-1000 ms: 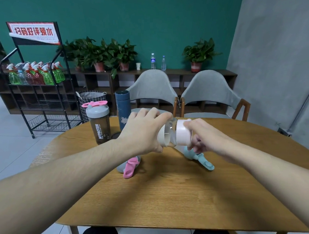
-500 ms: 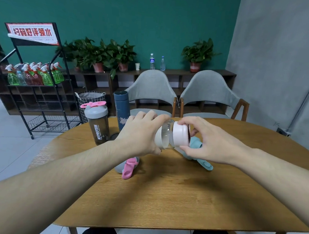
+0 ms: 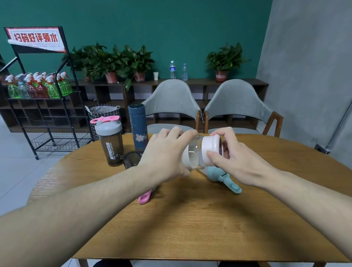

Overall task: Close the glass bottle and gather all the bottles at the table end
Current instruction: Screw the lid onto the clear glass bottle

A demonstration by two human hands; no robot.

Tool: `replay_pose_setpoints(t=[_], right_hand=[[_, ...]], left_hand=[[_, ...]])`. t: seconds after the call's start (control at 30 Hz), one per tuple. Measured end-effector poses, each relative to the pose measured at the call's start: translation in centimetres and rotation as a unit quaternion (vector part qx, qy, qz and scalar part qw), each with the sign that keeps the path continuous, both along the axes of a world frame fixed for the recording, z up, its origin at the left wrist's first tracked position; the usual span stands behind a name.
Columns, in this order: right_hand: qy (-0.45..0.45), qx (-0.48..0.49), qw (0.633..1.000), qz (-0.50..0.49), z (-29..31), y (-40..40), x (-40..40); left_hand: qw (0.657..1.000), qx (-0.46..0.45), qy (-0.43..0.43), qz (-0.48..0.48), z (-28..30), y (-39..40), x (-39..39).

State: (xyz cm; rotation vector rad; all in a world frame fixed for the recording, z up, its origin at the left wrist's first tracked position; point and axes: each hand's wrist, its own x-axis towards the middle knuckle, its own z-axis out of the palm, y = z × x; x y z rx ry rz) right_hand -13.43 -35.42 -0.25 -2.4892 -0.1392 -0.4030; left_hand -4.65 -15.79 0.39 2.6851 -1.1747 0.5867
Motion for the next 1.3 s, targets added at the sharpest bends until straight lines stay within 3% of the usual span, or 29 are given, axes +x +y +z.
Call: replay_pose_setpoints(t=[0.17,0.27,0.37,0.5,0.6,0.67,0.77,0.87,1.0,1.13,1.2,1.3], right_hand=[[0.008,0.021,0.999,-0.027,0.6,-0.5,0.1],[0.004,0.115,0.993,-0.038,0.8,-0.8,-0.1],[0.021,0.269,0.961,-0.058,0.9,-0.8,-0.6],[0.079,0.371,0.925,-0.024,0.4,-0.3,-2.0],[0.057,0.449,0.892,-0.003,0.1,0.2,-2.3],[0.031,0.481,0.876,-0.014,0.3,0.0,-2.4],[0.004,0.471,0.88,-0.057,0.3,-1.4,-2.4],[-0.016,0.487,0.867,-0.102,-0.1,-3.6,-2.3],[-0.034,0.506,0.849,-0.149,-0.8,-7.1,-2.1],[-0.032,0.445,0.877,-0.176,-2.1,-10.5,-1.4],[-0.023,0.409,0.892,-0.191,-2.7,-11.8,-1.0],[-0.009,0.377,0.904,-0.201,-3.9,-13.4,-0.5]], left_hand=[[0.999,-0.022,0.048,0.01,-0.3,-1.5,-0.2],[0.996,-0.034,0.081,0.007,0.0,-2.2,-0.4],[0.986,-0.077,0.149,0.0,0.4,-2.8,-0.6],[0.959,-0.148,0.243,-0.018,0.7,-4.3,-2.0],[0.944,-0.186,0.269,-0.03,0.6,-5.8,-3.2],[0.937,-0.2,0.284,-0.039,0.5,-6.7,-3.6],[0.912,-0.202,0.347,-0.079,1.1,-7.5,-3.3],[0.896,-0.155,0.402,-0.109,2.0,-8.0,-1.8],[0.93,-0.086,0.344,-0.101,1.0,-9.0,1.9],[0.955,0.117,0.239,-0.134,-1.7,-10.9,6.1],[0.946,0.215,0.185,-0.154,-2.8,-12.5,7.9],[0.913,0.331,0.177,-0.158,-3.6,-15.1,10.0]])
